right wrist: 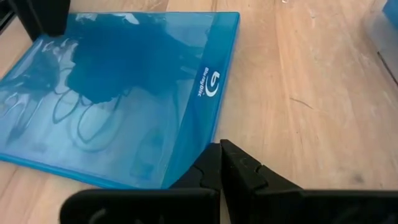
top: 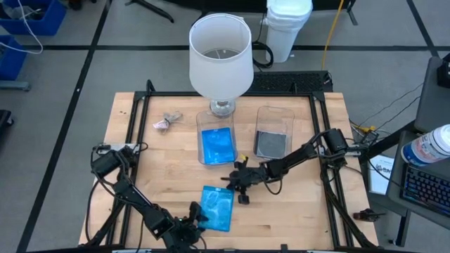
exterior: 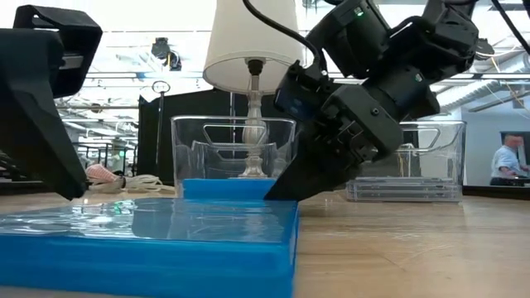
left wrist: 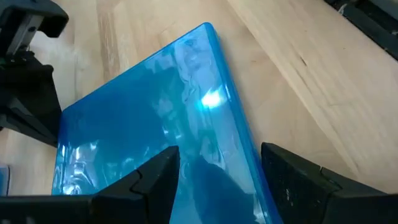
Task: Pick & place jewel cases by type
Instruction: Put the blue cd case into the left transparent bin
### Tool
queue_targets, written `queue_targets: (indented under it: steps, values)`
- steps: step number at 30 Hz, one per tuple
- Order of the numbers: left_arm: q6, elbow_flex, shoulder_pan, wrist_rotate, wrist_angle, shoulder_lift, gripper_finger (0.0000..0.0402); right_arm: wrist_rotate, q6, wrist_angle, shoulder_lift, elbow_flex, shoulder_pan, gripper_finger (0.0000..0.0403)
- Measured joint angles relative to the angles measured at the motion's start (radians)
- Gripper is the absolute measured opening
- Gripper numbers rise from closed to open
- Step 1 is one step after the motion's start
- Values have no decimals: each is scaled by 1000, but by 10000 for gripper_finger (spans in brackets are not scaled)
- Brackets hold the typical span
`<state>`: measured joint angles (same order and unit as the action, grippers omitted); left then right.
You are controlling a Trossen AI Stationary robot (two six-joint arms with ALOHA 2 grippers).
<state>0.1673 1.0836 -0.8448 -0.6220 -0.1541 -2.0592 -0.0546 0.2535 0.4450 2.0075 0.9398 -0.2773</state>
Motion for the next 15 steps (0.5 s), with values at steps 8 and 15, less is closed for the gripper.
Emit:
queue_targets:
  steps: [8, 15]
  values:
    - [-26, 0, 2, -81, -10, -1, 232, -68, 22, -5, 1, -2, 2, 0]
    - [-58, 11, 18, -195, -75, 0, 232, -117, 23, 0, 3, -2, -3, 0]
